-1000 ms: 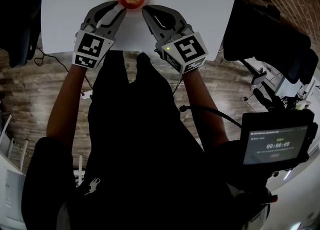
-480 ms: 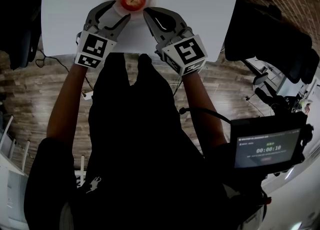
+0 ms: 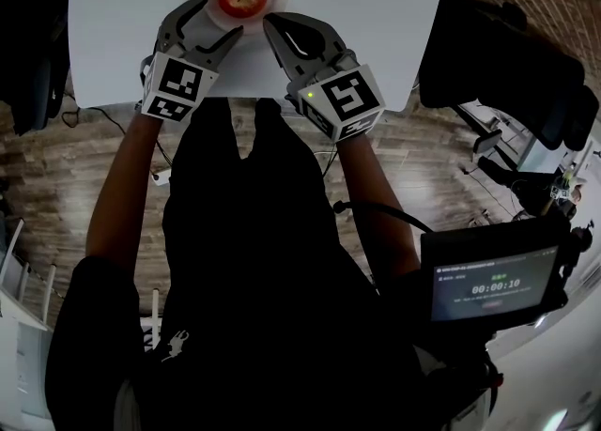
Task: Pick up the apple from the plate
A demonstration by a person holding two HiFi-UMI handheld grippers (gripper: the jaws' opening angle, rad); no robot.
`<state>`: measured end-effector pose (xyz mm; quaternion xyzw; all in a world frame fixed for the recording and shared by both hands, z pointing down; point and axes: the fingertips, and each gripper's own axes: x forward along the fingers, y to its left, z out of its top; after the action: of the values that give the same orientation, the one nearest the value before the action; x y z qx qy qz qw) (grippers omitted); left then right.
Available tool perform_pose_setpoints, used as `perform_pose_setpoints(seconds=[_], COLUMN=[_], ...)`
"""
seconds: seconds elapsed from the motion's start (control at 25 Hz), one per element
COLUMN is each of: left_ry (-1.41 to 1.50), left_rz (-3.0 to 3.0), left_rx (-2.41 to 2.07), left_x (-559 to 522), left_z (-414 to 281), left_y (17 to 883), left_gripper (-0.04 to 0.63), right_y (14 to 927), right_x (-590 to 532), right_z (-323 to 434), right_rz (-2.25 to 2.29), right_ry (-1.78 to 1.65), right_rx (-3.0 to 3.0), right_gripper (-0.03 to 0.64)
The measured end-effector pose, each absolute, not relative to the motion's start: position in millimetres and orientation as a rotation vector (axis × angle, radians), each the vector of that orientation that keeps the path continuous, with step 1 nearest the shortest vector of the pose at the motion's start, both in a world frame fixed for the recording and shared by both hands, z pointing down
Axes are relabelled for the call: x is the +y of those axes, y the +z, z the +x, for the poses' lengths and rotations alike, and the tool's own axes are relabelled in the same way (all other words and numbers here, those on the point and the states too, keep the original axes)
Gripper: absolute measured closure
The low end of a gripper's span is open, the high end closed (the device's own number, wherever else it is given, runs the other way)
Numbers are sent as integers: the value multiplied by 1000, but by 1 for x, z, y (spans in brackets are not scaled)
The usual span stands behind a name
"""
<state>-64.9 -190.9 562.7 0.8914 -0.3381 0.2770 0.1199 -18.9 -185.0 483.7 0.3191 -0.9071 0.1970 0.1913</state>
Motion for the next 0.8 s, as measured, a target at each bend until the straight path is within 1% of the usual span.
perform_pose_setpoints(seconds=[0.08,0.2,0.44,0.8], left_ry=[806,809,831,856], left_rz=[2605,2609,2615,2653], left_rx=[-994,-999,-1001,-994], left_x=[-193,-195,-199,-209], left_z=[-64,-64,-55,-46], left_y=[564,567,571,575], left_gripper=[287,256,216,215], right_y=[483,484,488,487], right_x=[-186,-186,-187,-189], right_z=[-19,-19,-11,-9], right_rz=[901,904,911,915], right_ry=[552,558,559,567], right_rx=[-2561,-2551,-2550,-2556], right_gripper=[613,614,613,612])
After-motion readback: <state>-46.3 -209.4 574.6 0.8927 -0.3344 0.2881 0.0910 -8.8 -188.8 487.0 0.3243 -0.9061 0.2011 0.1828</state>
